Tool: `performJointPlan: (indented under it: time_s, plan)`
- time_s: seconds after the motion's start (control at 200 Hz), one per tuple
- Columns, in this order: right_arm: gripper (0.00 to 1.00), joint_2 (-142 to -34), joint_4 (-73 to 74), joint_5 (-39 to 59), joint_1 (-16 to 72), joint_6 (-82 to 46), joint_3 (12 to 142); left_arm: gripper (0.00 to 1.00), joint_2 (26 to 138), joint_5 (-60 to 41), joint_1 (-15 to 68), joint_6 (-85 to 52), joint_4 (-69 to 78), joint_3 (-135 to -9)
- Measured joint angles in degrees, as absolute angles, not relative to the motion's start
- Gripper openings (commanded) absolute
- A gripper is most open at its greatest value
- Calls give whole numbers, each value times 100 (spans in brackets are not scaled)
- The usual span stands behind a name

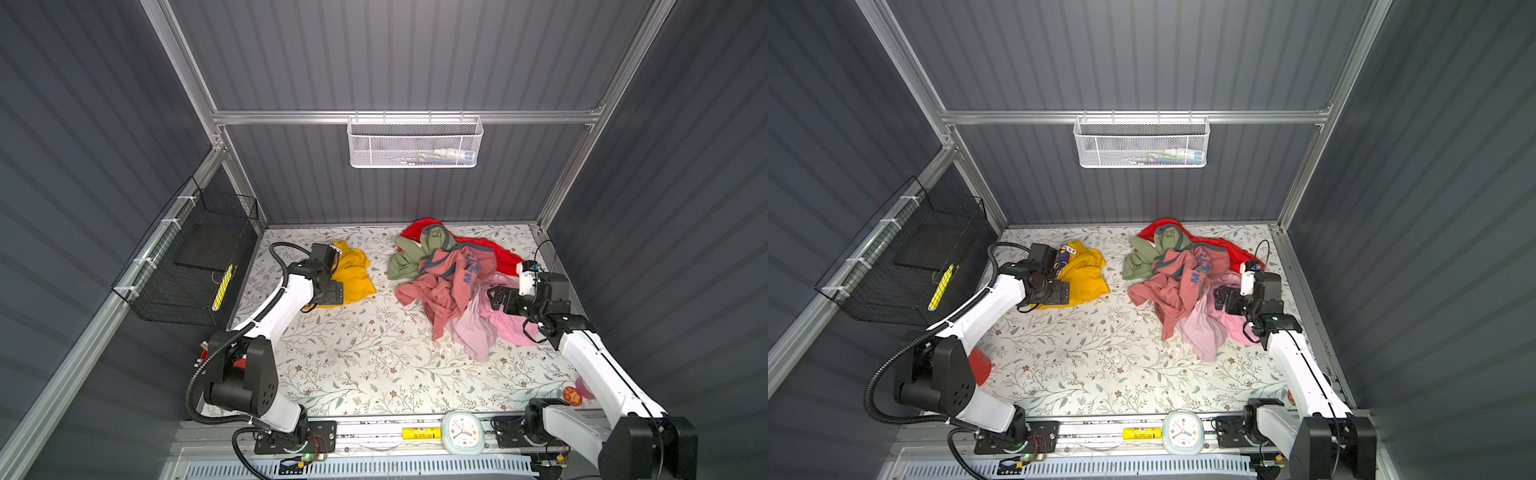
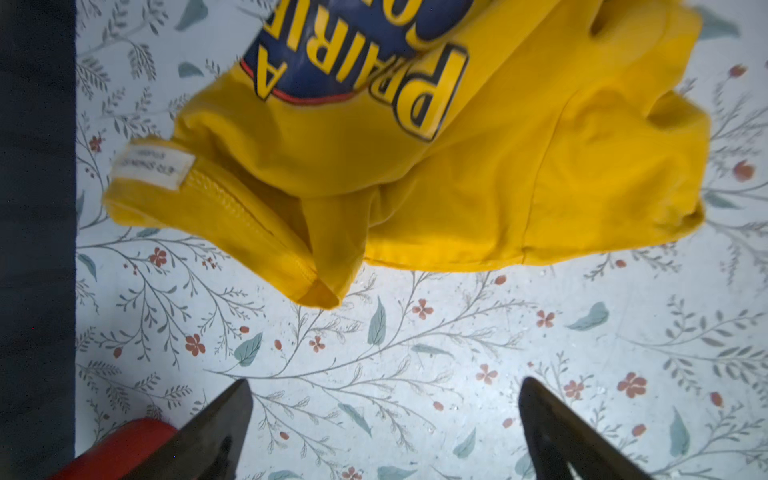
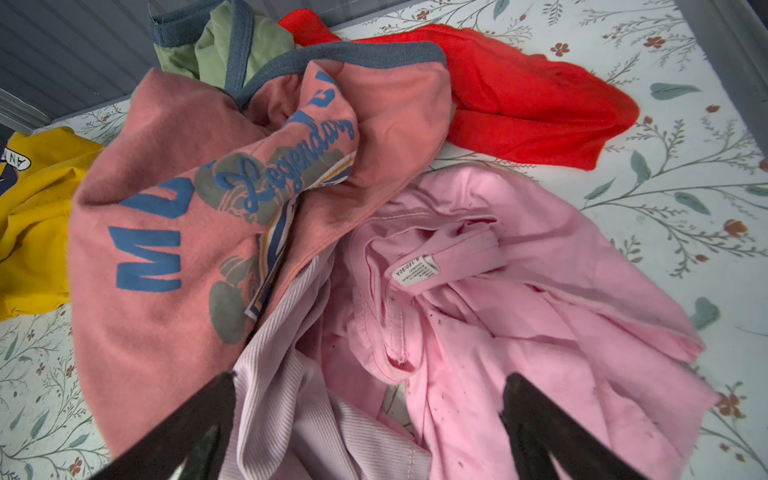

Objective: Pick out a specific cloth from the pile

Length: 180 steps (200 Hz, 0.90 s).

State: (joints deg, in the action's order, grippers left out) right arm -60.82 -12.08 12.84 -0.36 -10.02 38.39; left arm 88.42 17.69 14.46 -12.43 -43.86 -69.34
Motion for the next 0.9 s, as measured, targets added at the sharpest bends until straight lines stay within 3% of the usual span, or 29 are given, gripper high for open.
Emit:
performJointPlan:
  time_s: [0.705, 0.831, 0.901]
  plan:
    - [99, -6152, -1225, 1090, -32, -729, 3854, 99, 11799, 1492, 1406, 2021, -2794, -8552]
    - [99, -6169, -1297, 1024, -32, -698, 3929, 84, 12202, 1223, 1321, 2298, -2893, -9107]
    - [99, -6169, -1330, 996, -32, -681, 3964, 63, 12350, 1024, 1251, 2349, -2923, -9284]
